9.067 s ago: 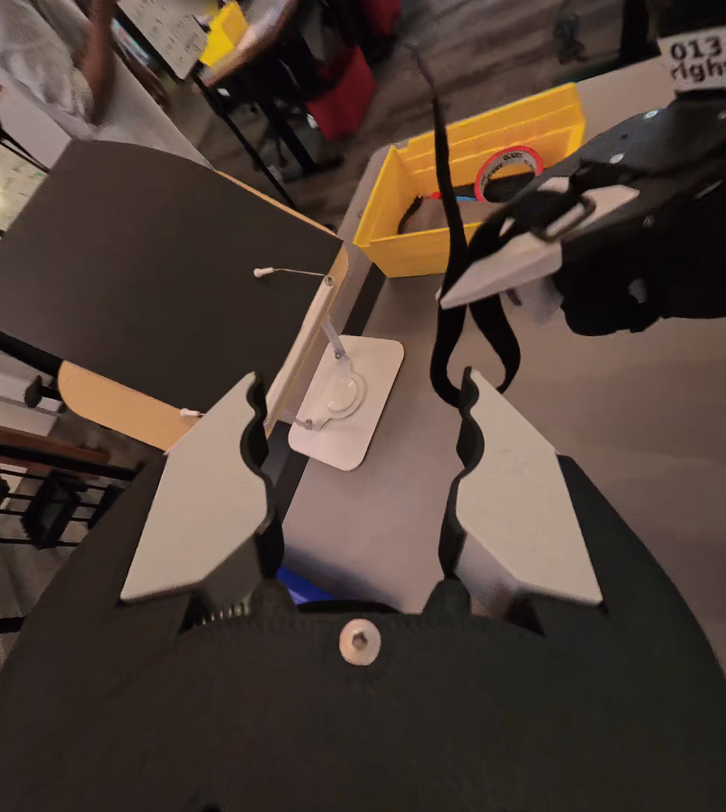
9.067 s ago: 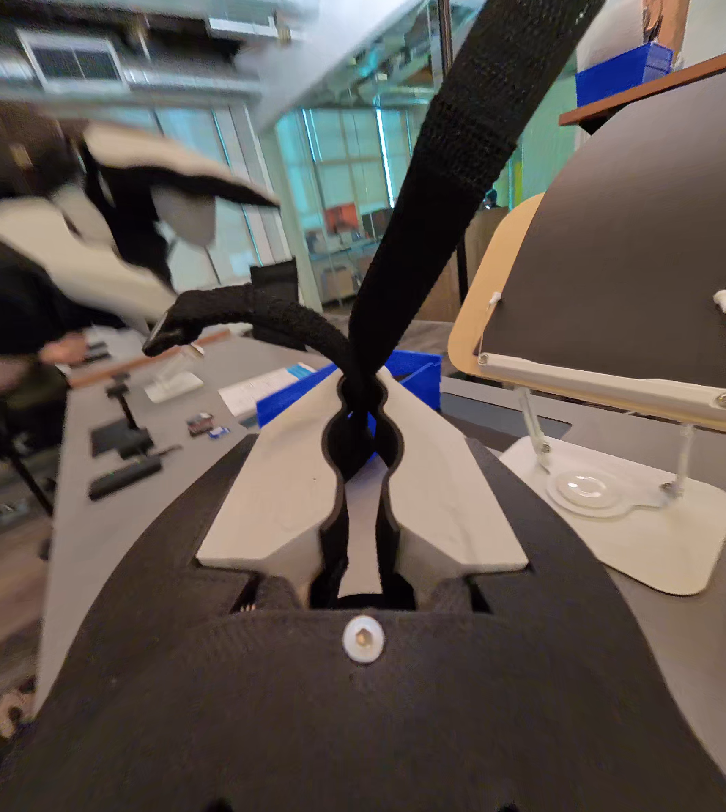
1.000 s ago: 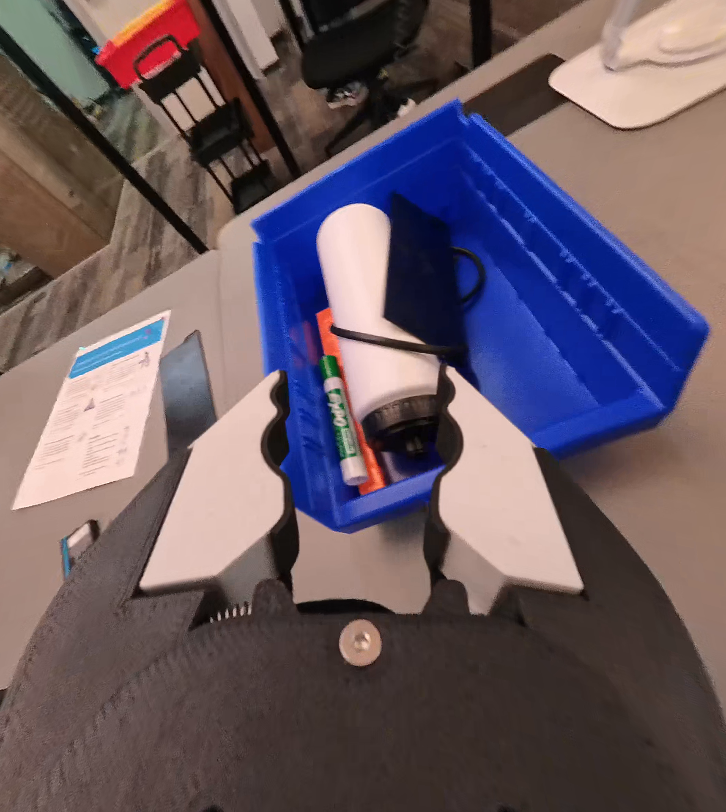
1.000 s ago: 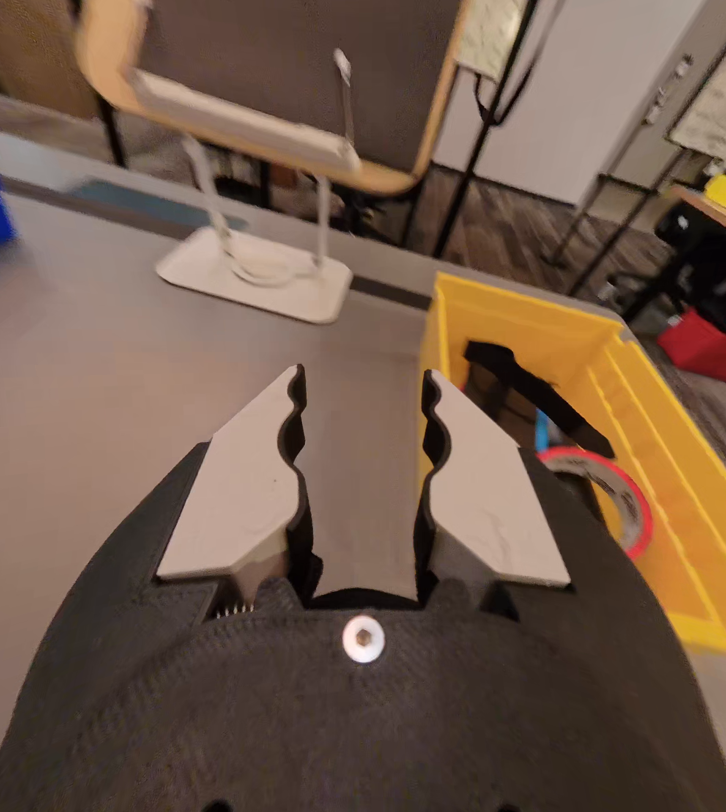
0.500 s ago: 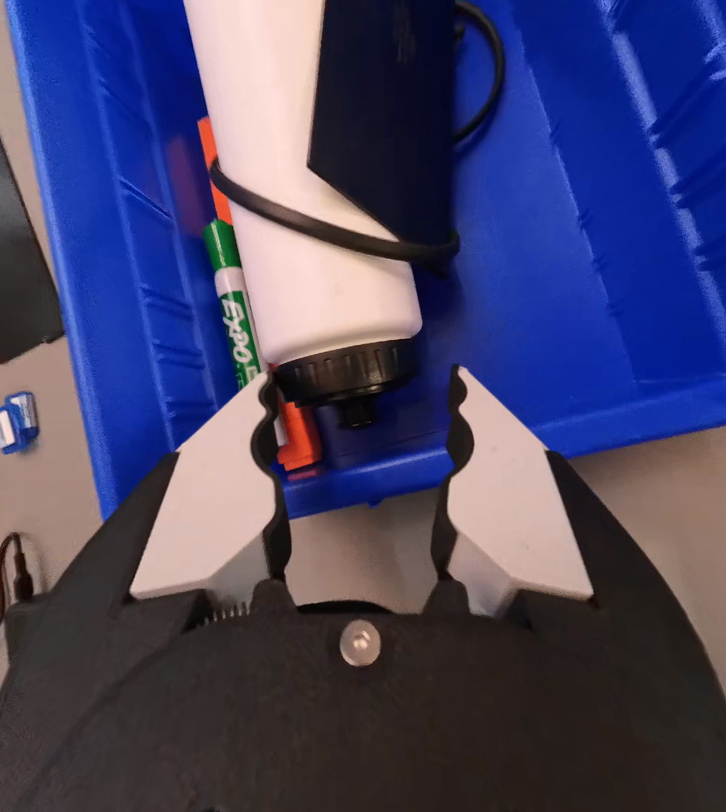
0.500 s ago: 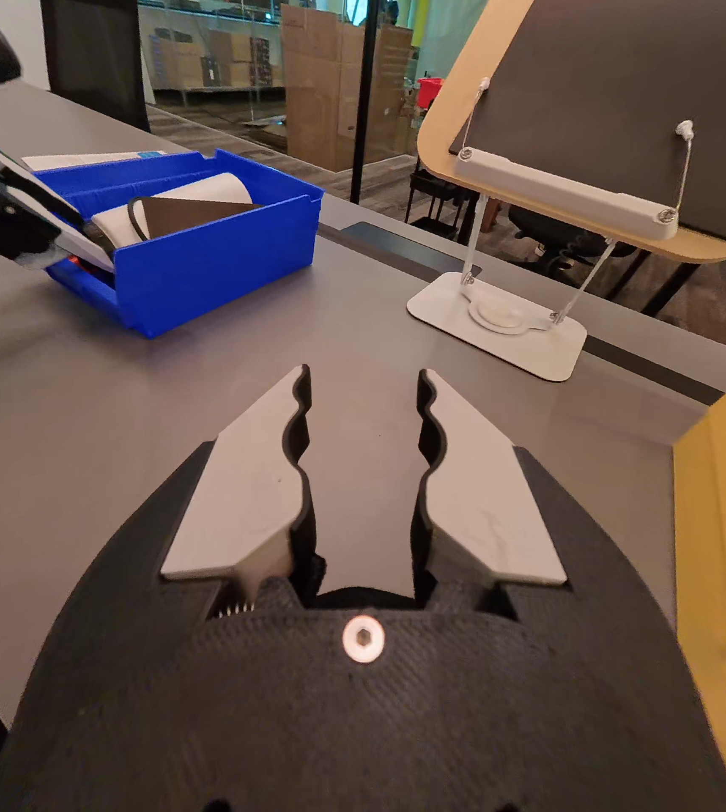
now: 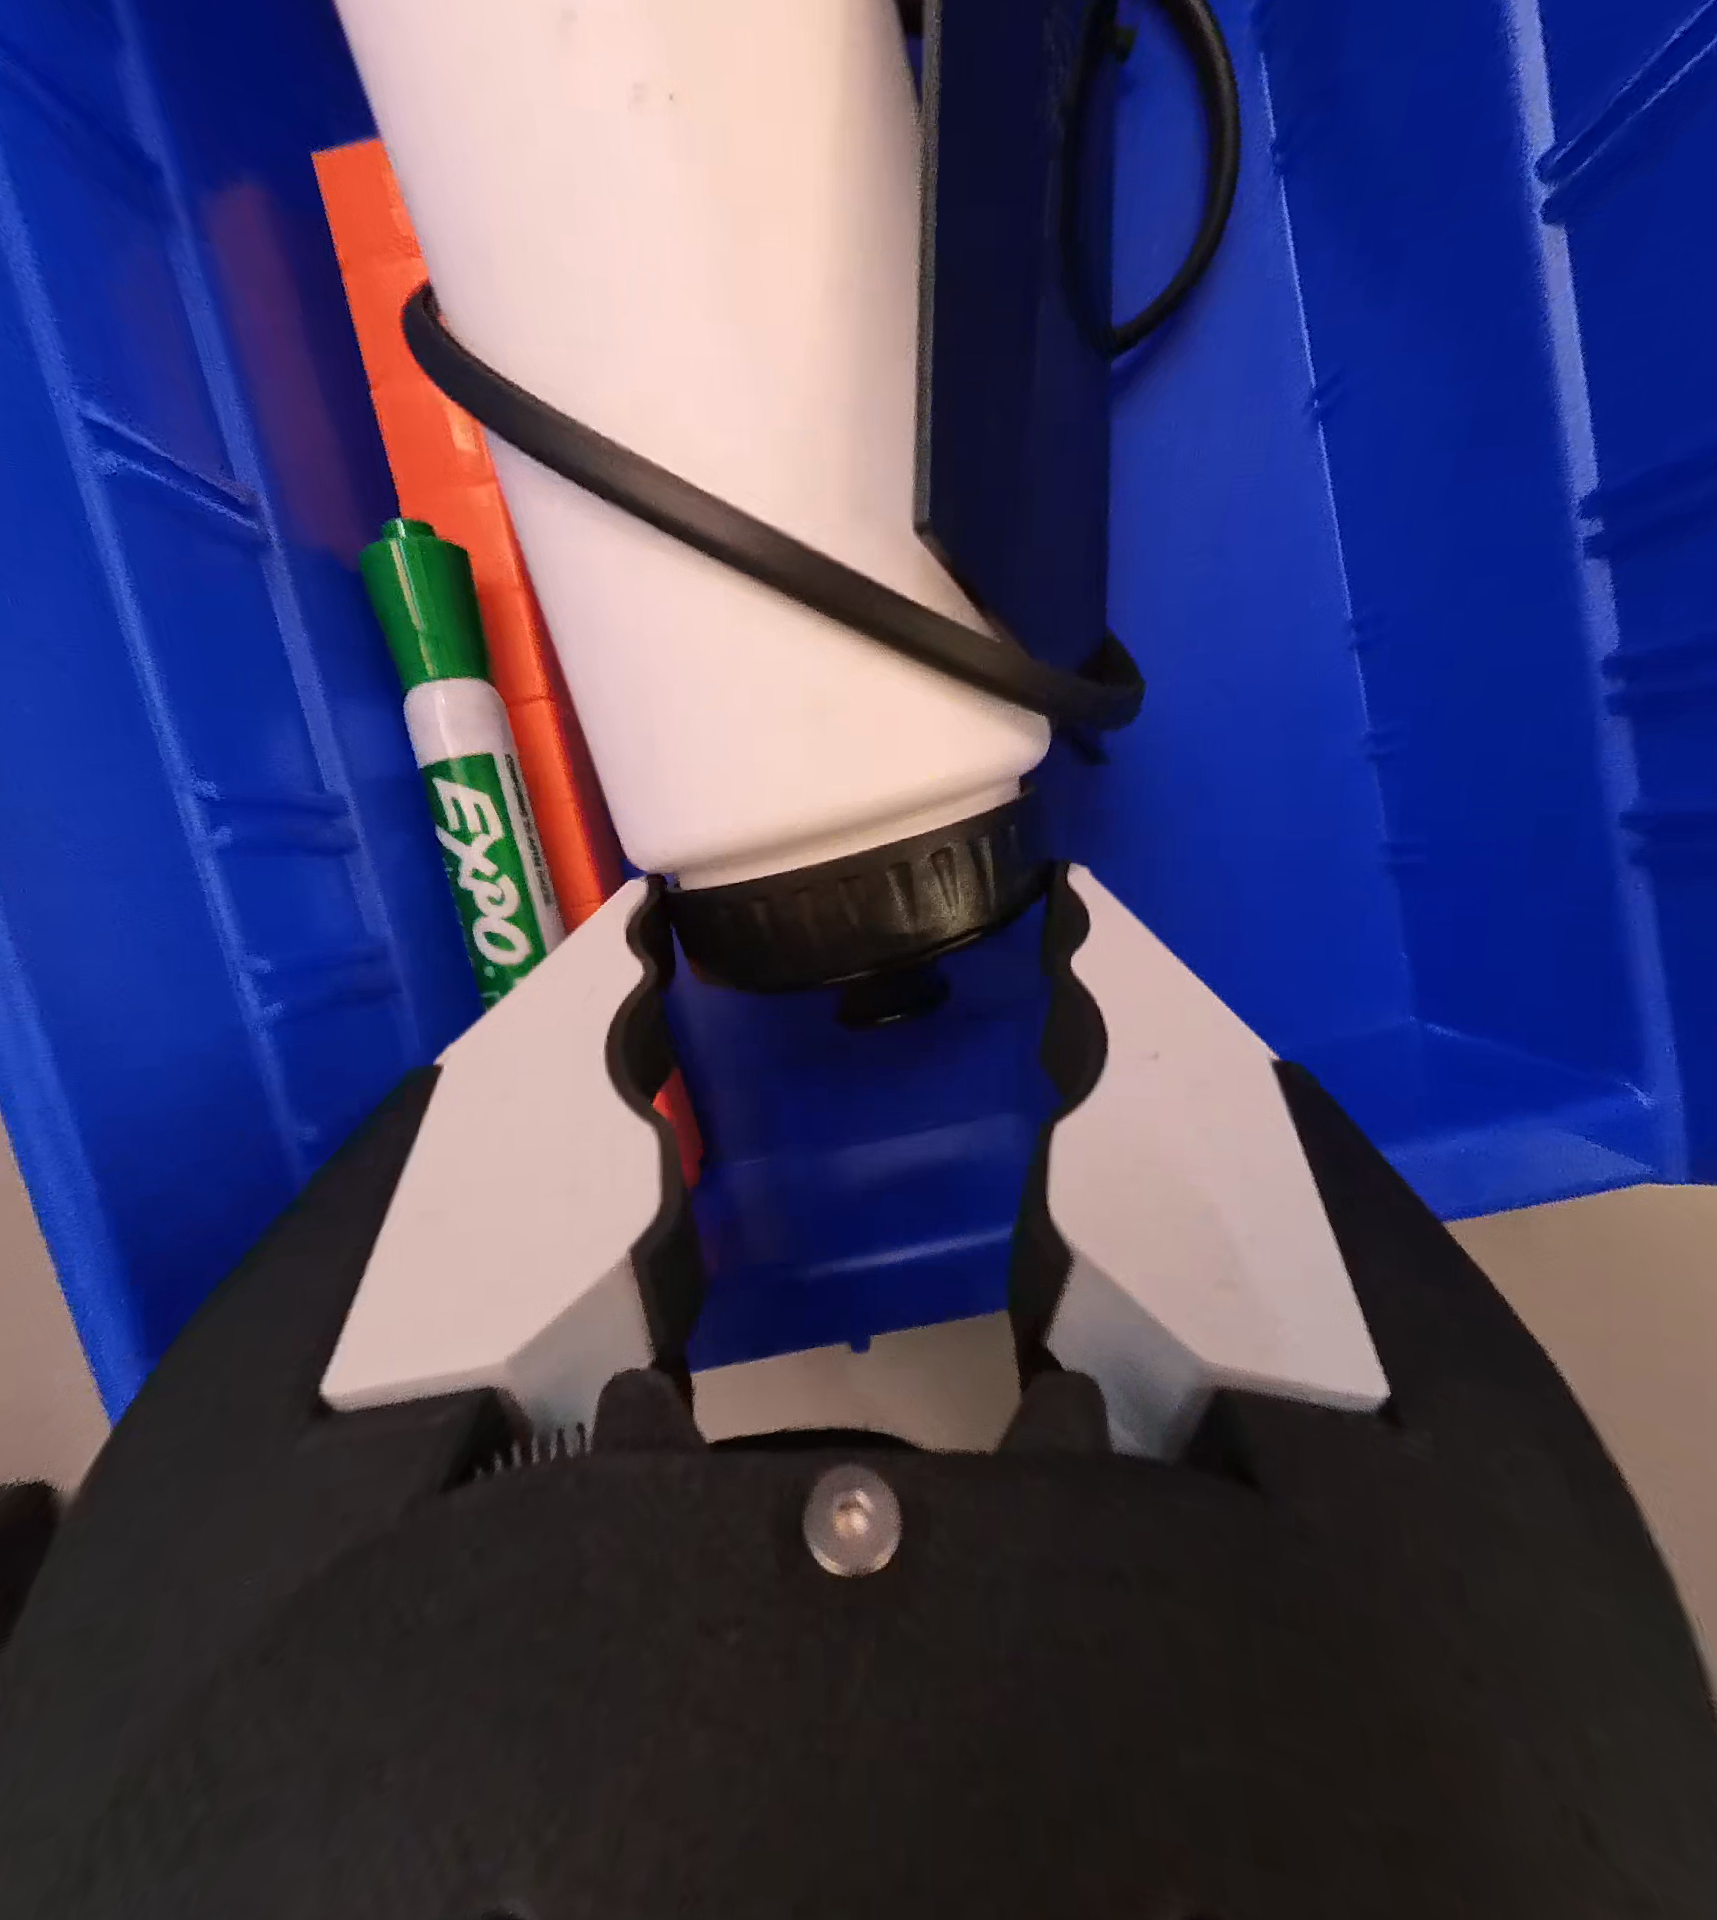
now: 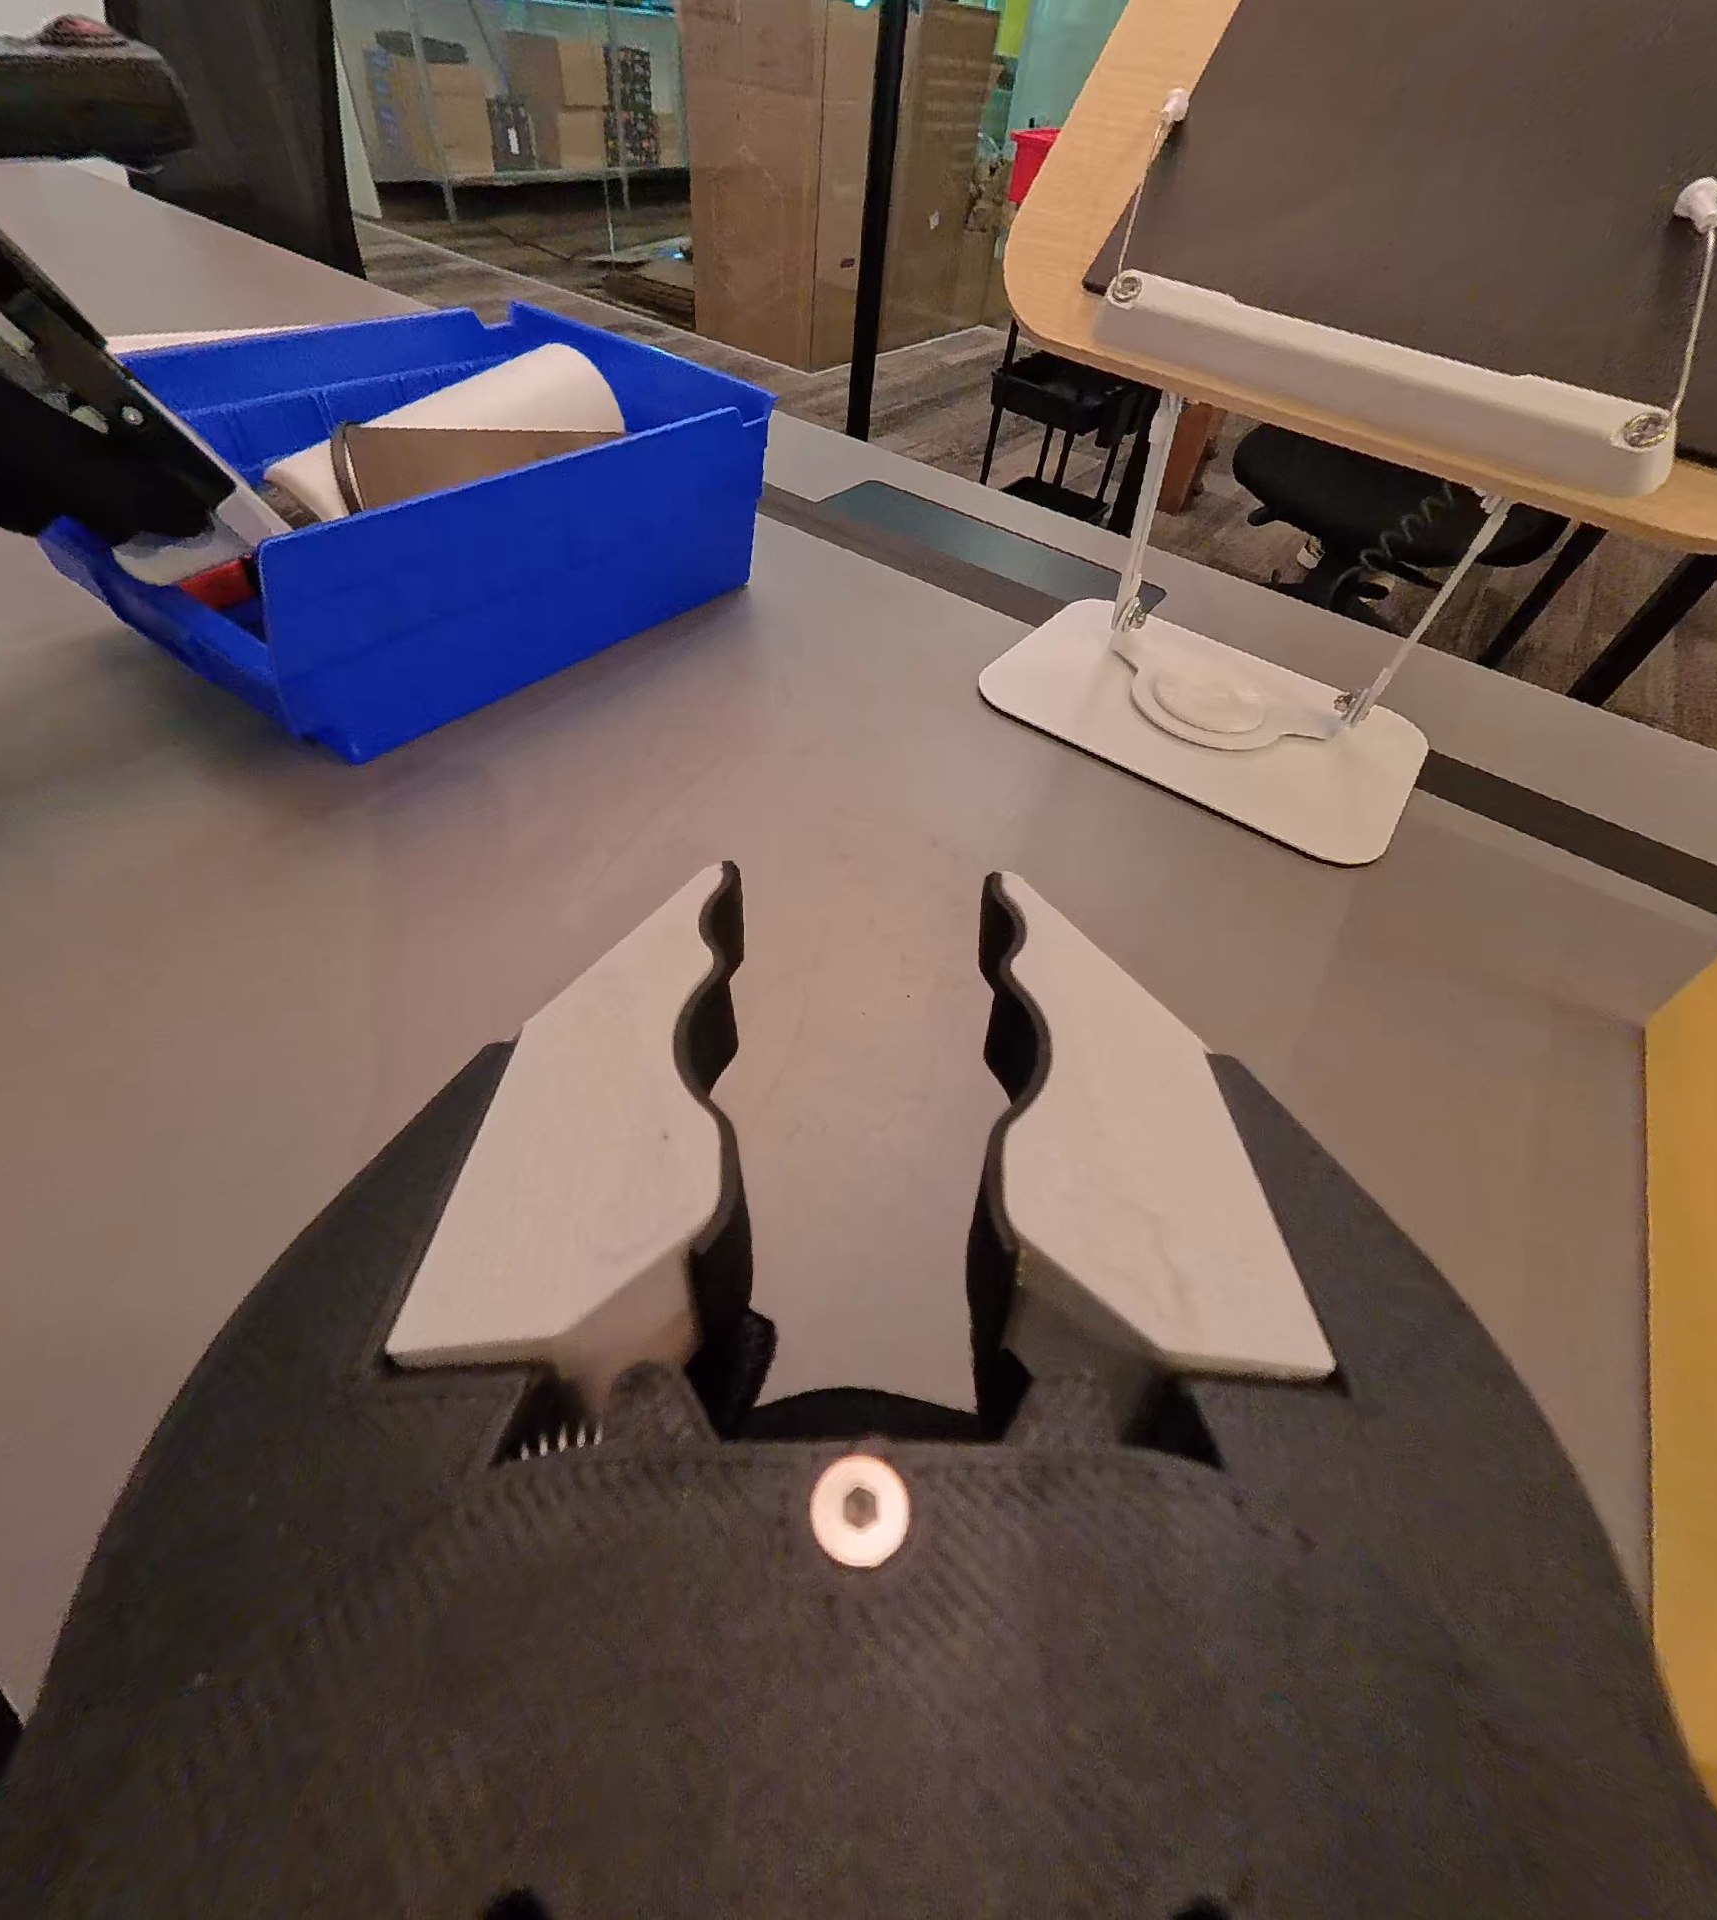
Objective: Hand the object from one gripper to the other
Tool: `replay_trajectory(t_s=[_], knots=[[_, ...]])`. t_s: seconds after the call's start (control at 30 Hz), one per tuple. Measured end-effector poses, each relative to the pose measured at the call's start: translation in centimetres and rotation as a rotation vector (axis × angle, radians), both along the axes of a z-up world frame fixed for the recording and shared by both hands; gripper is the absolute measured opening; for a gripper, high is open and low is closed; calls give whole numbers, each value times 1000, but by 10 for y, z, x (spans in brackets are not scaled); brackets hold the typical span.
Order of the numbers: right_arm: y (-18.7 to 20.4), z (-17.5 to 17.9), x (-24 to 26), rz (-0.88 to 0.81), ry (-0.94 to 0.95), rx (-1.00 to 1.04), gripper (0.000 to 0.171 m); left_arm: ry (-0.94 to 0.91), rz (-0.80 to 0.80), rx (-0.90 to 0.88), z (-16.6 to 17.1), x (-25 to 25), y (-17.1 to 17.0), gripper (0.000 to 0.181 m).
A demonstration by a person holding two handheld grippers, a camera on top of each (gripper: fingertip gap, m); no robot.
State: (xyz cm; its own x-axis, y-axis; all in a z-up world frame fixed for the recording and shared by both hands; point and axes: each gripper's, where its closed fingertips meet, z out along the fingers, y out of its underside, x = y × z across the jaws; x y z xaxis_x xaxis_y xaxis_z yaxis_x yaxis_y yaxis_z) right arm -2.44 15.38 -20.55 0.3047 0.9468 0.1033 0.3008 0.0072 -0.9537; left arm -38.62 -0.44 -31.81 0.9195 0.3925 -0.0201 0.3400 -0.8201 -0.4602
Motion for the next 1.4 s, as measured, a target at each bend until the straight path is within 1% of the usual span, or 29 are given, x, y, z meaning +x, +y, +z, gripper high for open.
replay_trajectory(t_s=[0.13, 0.27, 0.43, 0.57, 0.8, 1.0, 1.13, 1.27, 1.4], knots=[[1, -4, 1, -2, -10, -5, 43, 43, -11, 7, 5, -3, -2, 70], [2, -6, 1, 5, -12, -12, 43, 122, -44, -42, 18, -6, -12, 70], [-1, -10, -1, 26, -20, -19, 43, 188, -138, -159, 36, -3, -27, 69], [-1, -12, -1, 37, -23, -30, 43, 197, -222, -237, 52, 2, -40, 69], [-6, -16, -3, 68, -30, -48, 43, 209, -400, -477, 86, 5, -77, 69], [-19, -18, -9, 116, -37, -58, 43, 167, -550, -691, 123, 13, -100, 68], [-21, -21, -10, 129, -46, -66, 43, 170, -656, -858, 140, 11, -109, 69], [-21, -24, -10, 139, -47, -81, 44, 201, -756, -981, 148, 10, -103, 69], [-22, -25, -10, 149, -50, -87, 44, 218, -839, -1076, 156, 7, -87, 69]])
